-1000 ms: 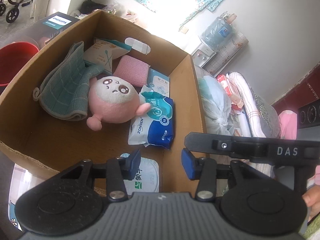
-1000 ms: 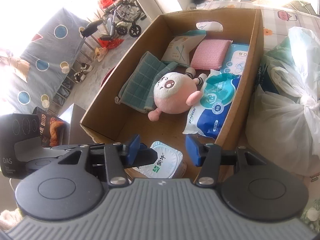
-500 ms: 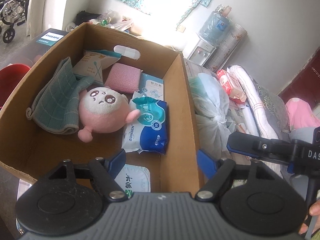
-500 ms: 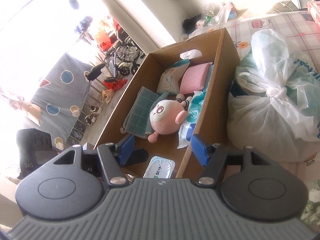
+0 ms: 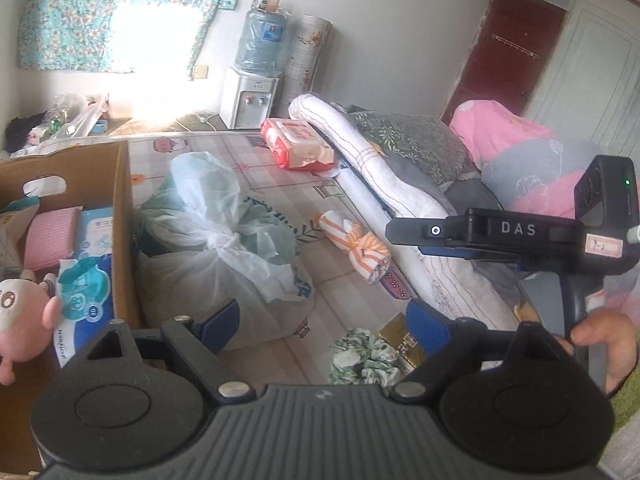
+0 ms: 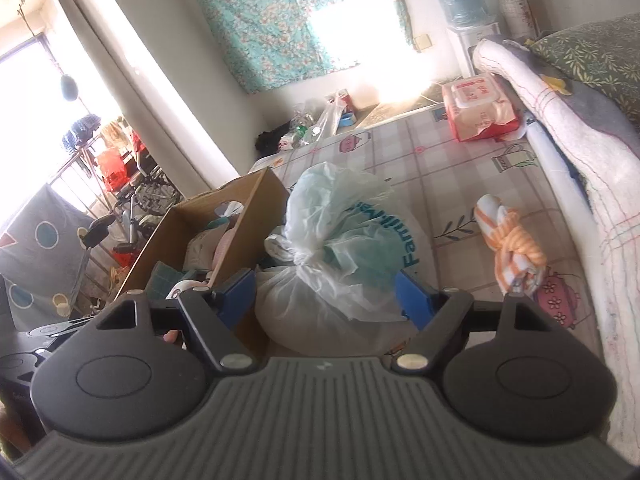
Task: Organize soft objects
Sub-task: 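Withdraw the left tool from the box toward the orange-striped rolled cloth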
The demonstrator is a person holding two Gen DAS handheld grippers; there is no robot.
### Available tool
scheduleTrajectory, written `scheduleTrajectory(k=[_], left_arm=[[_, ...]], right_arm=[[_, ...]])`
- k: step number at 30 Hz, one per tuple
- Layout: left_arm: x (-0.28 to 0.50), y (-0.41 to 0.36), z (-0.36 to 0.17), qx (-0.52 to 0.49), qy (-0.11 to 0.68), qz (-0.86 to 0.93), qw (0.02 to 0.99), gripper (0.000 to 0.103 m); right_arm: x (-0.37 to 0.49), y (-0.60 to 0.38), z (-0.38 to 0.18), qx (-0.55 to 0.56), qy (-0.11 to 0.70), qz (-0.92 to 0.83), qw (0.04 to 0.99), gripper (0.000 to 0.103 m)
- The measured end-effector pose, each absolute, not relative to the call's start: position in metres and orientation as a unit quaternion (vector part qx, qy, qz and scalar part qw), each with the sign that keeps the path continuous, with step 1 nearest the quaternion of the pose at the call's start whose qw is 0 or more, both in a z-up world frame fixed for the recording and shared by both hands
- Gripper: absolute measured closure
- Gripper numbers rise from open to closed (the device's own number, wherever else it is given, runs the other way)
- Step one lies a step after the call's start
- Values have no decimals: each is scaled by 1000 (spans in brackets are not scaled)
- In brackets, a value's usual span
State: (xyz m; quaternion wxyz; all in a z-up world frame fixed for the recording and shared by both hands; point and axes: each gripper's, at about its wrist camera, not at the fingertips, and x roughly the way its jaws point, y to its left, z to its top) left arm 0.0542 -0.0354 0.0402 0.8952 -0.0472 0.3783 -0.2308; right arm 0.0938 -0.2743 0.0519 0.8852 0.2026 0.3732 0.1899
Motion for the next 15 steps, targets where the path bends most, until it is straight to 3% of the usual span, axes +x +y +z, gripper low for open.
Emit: scheduleTrajectory(k=[7, 15], left_arm=[[85, -84, 13, -35, 389, -233, 891, 12], [163, -99, 13, -99, 432, -190, 876, 15]], right_arm=[[99, -327, 23, 207, 390, 133, 887, 25], [119, -342, -9, 174, 391, 105, 898, 25]])
